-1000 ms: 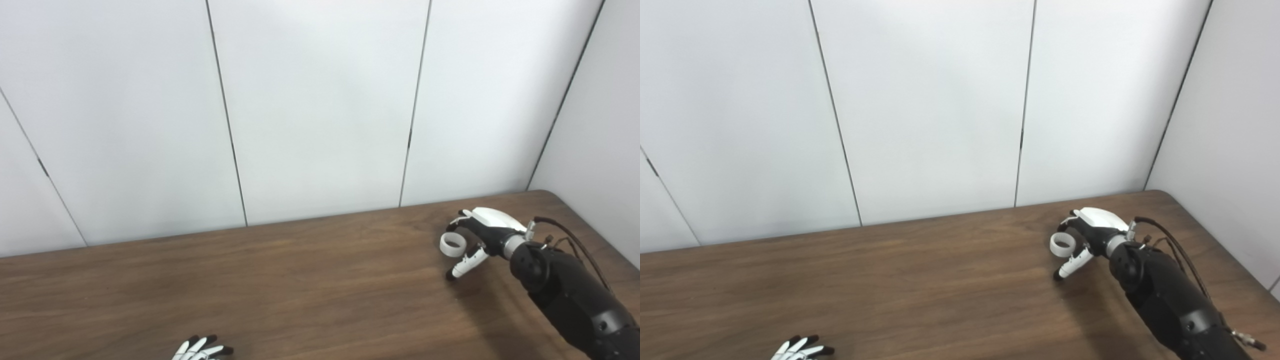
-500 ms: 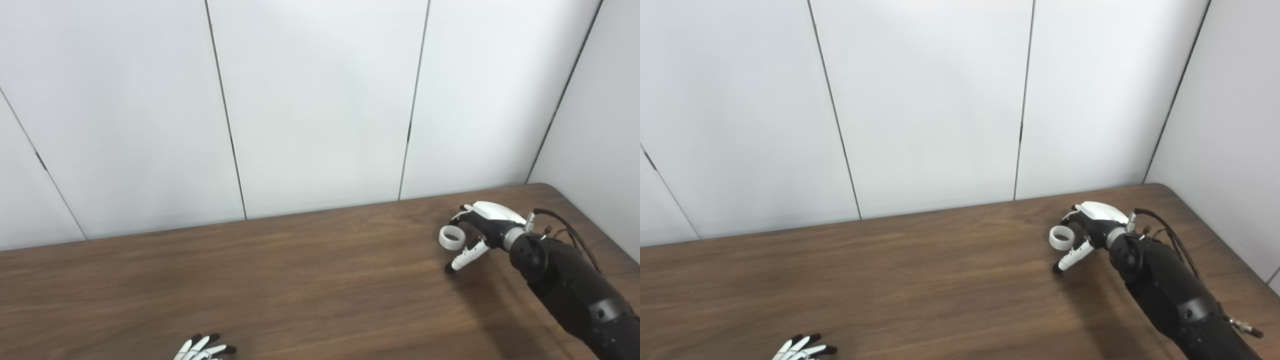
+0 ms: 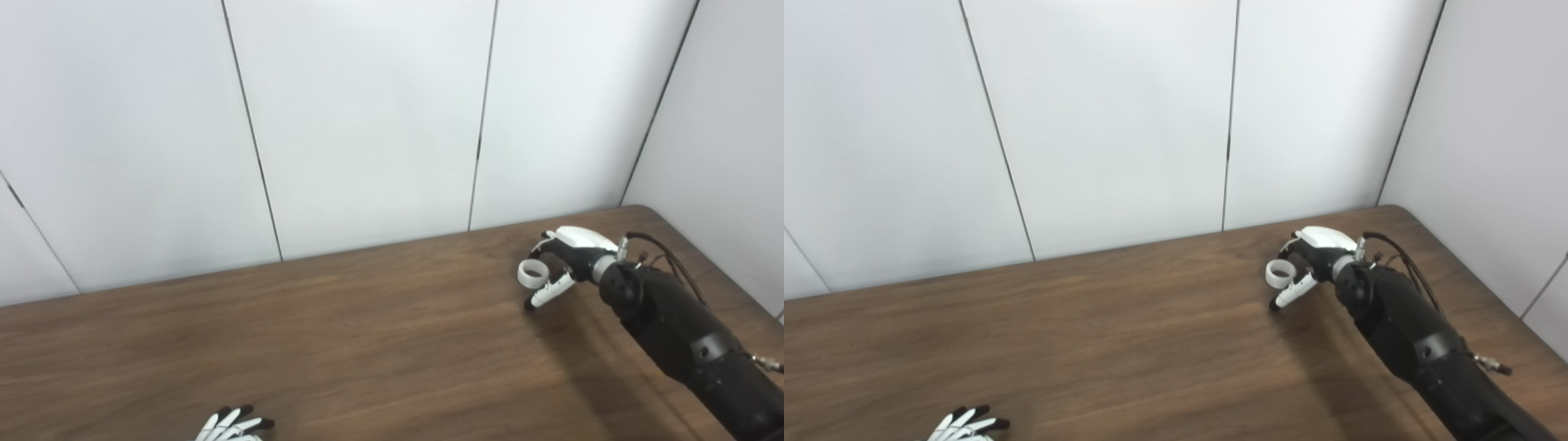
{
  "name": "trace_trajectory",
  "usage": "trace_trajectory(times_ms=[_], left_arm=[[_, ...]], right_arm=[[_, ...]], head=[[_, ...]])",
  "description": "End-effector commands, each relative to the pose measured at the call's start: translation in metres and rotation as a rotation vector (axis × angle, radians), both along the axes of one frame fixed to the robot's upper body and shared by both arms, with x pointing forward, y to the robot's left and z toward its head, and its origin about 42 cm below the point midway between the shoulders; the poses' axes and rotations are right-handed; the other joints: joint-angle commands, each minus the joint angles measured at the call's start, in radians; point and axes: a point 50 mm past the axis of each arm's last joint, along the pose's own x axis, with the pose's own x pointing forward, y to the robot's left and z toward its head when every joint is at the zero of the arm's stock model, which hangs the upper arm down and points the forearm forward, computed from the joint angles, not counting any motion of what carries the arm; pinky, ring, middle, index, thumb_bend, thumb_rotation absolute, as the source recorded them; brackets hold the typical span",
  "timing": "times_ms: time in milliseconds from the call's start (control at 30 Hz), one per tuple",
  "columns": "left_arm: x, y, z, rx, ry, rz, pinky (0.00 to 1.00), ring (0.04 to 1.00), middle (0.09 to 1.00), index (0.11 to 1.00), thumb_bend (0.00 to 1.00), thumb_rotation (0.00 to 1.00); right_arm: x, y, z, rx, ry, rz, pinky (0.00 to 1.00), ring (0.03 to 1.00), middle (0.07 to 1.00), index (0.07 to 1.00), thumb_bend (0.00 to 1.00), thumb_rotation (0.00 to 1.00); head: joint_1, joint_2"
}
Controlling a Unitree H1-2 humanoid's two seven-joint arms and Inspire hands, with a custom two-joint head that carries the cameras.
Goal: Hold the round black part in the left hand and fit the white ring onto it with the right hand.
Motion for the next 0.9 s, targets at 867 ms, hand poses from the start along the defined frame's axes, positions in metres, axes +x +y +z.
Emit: trace_trajectory(times_ms=[867], left_arm=[[-0.0004, -0.0014, 0.0095, -0.007, -0.042, -0.004, 1.0, 0.941, 0.821, 0.48, 0.52, 0.04]], right_arm=[[0.0128, -0.0062, 0.014, -0.06, -0.006, 0.035, 0.96, 1.0, 1.0, 0.674, 0.63, 0.15]], head=[[0.004, 0.005]])
